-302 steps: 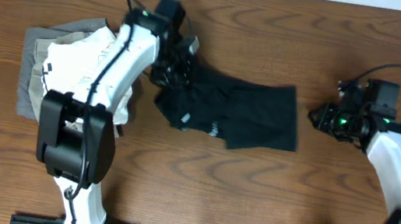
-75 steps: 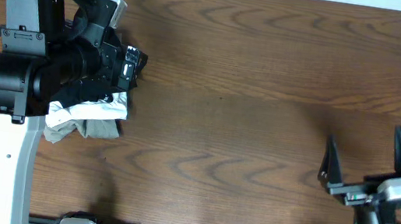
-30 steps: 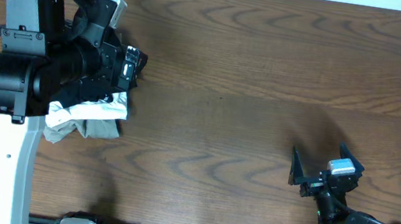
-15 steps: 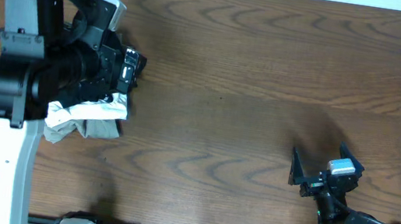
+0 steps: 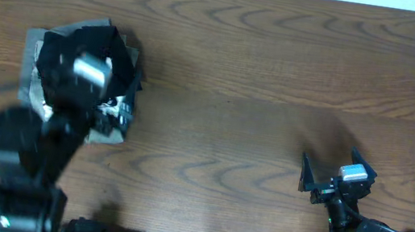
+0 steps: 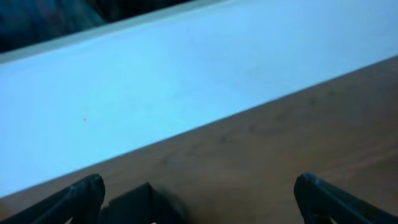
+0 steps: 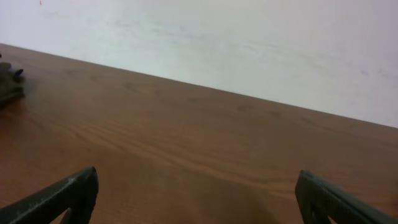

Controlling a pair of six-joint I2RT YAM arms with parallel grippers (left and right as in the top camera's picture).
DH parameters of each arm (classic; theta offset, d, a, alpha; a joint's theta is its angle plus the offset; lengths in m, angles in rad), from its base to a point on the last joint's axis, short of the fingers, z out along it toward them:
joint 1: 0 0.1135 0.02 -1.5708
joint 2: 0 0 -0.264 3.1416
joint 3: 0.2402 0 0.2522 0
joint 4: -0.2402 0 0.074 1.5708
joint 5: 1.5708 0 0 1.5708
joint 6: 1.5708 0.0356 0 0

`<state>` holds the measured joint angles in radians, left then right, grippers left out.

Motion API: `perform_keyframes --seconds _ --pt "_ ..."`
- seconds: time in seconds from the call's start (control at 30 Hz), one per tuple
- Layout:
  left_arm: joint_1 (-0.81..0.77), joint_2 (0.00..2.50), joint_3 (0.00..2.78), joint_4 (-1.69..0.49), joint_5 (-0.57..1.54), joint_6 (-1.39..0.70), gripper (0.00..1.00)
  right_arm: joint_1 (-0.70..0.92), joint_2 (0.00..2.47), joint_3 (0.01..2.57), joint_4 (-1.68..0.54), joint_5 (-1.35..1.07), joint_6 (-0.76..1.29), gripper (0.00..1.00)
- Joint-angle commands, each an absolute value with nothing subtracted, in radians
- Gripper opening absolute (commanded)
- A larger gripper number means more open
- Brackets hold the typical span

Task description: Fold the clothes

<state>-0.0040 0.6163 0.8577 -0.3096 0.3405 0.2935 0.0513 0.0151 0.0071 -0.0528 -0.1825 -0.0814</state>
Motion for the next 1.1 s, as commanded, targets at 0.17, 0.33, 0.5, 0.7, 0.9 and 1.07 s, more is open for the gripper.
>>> perform_keyframes --seconds 0.17,0.33,0.5,0.7,0.9,1.07 --pt "-0.005 0.239 0.461 -0.181 0.301 0.309 0.98 0.059 0.013 0.006 -0.057 -0.184 -0.084 0.99" --pt "-0.005 0.068 0.314 -0.121 0.3 0.309 0.98 0.059 0.013 0.006 -0.057 -0.184 -0.084 0.99" --pt "-0.006 0.004 0.198 -0.018 0.287 0.308 0.98 0.059 0.013 0.006 -0.057 -0.184 -0.084 0.99" --pt "-0.006 0.002 0.081 0.069 0.279 0.302 0.98 0.059 0.013 0.006 -0.057 -0.184 -0.084 0.99" --pt "-0.02 0.002 0.004 0.025 0.276 0.302 0.98 0.059 0.013 0.006 -0.057 -0.184 -0.084 0.99" --pt "-0.025 0.002 0.004 -0.015 0.276 0.302 0.98 0.059 0.013 0.006 -0.057 -0.184 -0.084 0.99"
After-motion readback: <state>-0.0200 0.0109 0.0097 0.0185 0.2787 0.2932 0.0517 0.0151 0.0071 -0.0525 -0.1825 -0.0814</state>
